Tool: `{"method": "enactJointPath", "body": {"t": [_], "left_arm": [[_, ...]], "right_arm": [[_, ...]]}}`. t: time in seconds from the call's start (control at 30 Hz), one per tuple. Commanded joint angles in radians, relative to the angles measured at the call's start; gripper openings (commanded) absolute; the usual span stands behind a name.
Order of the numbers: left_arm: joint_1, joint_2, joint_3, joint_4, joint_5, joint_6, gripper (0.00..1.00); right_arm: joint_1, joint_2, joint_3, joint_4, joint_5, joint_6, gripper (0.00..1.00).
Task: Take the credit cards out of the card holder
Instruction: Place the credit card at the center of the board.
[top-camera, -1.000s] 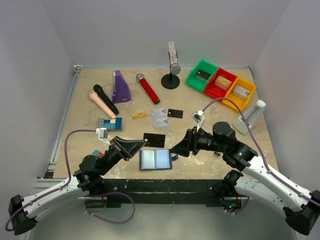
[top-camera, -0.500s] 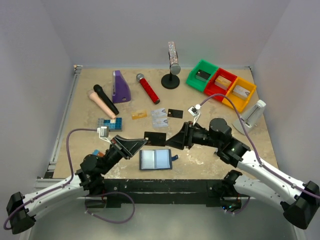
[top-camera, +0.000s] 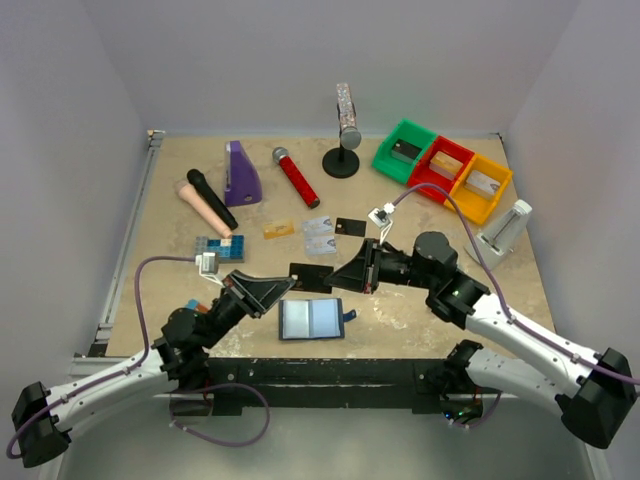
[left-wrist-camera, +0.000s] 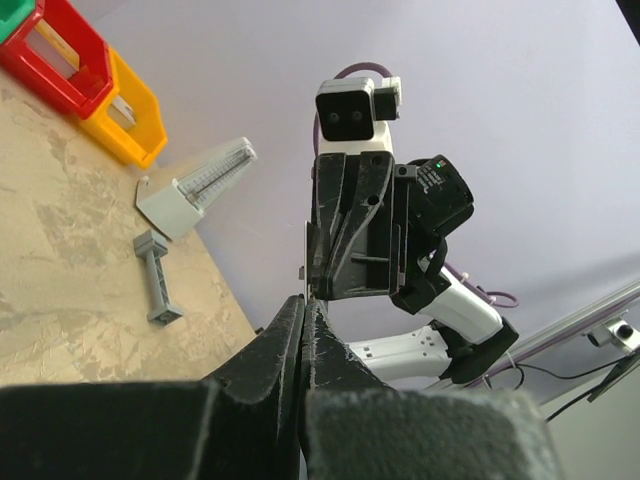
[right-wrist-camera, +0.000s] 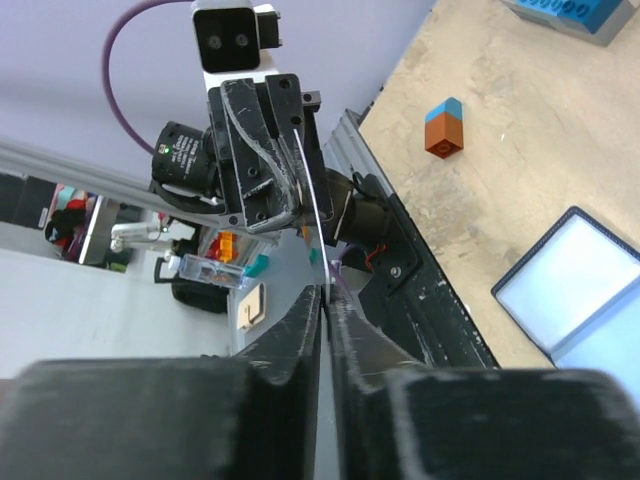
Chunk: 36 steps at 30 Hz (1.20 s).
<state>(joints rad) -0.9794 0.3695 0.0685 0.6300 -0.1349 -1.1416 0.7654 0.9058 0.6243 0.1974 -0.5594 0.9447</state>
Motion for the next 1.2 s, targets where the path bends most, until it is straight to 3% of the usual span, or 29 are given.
{"method": "enactJointPath", "body": {"t": [0.0,0.1,0.2,0.23,0.37,0.5,0.57,0.77,1.17], "left_arm": [[-0.001,0.008,0.013,0.051,-0.002,0.002,0.0],[-0.001,0.006,0.025,0.031,0.001,0.022,0.02],[0.001,-0.064,0.077,-0.164,-0.049,0.04,0.61],[0.001,-0.11,0.102,-0.279,-0.084,0.055,0.99],[0.002,-0.265,0.221,-0.68,-0.253,0.123,1.0],[0.002,-0.267,0.347,-1.027,-0.336,0.131,0.97],[0.002,-0.215,0.39,-1.107,-0.31,0.143,0.95],[0.002,-0.153,0.413,-1.145,-0.197,0.195,0.96],[0.002,-0.153,0.384,-1.156,-0.21,0.235,0.98]], "right_arm": [[0.0,-0.007,0.017,0.088,-0.045,0.026,0.0],[-0.001,-0.03,0.025,0.048,-0.045,0.011,0.0],[-0.034,-0.077,0.075,-0.146,-0.001,-0.072,0.0],[-0.061,-0.082,0.113,-0.291,0.016,-0.125,0.0],[-0.236,-0.018,0.196,-0.616,0.068,-0.28,0.0],[-0.38,0.144,0.236,-0.677,0.119,-0.355,0.0],[-0.411,0.253,0.274,-0.676,0.127,-0.382,0.0],[-0.452,0.554,0.429,-0.664,0.058,-0.42,0.0],[-0.482,0.872,0.604,-0.656,0.009,-0.448,0.0]]}}
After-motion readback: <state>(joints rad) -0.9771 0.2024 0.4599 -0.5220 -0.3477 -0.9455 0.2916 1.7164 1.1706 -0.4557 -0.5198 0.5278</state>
